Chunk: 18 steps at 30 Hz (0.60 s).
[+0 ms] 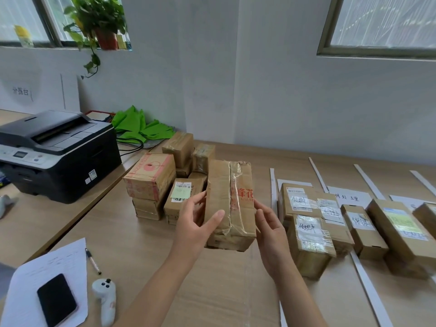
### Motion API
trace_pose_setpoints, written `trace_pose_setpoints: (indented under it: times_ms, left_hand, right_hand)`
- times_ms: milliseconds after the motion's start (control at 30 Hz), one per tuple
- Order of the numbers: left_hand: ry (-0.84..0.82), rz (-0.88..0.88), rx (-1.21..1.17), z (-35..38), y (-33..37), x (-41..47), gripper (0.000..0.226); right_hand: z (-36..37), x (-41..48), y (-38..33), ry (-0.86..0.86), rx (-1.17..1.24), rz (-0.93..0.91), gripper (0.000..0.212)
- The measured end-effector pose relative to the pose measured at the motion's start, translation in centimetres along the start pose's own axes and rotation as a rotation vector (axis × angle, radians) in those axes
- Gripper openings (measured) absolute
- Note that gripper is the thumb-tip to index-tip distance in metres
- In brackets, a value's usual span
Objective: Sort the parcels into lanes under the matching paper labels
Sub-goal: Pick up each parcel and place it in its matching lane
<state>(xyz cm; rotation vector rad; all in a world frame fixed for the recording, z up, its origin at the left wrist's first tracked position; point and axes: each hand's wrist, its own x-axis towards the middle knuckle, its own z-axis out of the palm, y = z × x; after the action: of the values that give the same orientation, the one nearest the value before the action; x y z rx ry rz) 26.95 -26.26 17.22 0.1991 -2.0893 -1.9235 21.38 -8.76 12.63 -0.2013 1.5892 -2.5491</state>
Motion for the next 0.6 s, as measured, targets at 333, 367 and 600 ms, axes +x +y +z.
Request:
trace_pose_setpoints:
  times_ms: [333,367,600]
  left_hand:
    - [-0.213,-0.046,-0.051,-0.7,-1.4,0.2,0.058]
    - [-0.216,-0.039,-0.046,-0.7,-1.5,0.3,0.057]
    - [-0.159,0.013,0.053,-1.4,-3.1,0.8,0.043]
  right_hand:
    - [-1.3,-0.1,1.3,-0.129,-0.068,0.193,0.1]
    - [-1.2,-0.1,1.1,-0.131,-0.102,0.199,0.093]
    - [-1.7,0.6,0.5,0.086,-0.168,0.155,0.061]
